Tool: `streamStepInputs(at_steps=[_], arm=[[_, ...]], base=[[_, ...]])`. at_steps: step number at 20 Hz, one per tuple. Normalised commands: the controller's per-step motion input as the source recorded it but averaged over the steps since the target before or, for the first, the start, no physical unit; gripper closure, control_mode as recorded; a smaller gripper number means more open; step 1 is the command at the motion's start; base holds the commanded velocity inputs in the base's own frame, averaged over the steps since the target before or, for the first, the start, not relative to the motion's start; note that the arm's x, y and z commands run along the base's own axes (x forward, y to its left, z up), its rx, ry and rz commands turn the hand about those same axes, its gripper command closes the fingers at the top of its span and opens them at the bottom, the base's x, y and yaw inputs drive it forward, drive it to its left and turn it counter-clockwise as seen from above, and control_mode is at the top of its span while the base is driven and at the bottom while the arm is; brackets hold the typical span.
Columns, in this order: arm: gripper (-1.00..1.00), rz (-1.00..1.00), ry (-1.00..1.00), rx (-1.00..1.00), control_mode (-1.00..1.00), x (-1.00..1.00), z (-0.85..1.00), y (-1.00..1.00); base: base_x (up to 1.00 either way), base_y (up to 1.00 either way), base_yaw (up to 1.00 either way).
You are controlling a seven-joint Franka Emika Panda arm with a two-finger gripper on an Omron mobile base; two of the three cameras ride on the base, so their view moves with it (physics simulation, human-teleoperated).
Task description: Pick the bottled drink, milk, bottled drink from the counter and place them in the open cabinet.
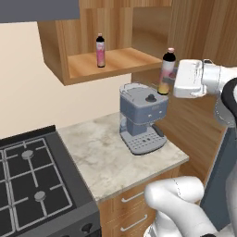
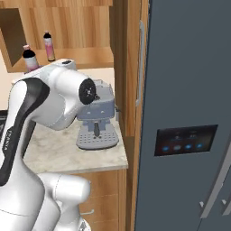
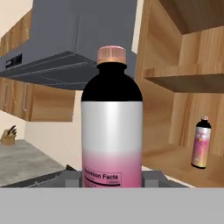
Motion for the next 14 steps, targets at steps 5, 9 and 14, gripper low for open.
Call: streamStepInputs(at_steps=[5, 9, 14], arm=[[1.0, -0.22, -0.07, 0.01, -1.0, 0.34, 0.4, -0.05], [1.0, -0.09, 0.05, 0.0, -1.0, 0.78, 0.03, 0.0], [1.0, -0.05, 0.07, 0.0, -1.0, 0.96, 0.0, 0.0]], base=[[0.0, 0.0, 0.0], [0.0, 0.0, 0.0], [0.0, 0.0, 0.0]])
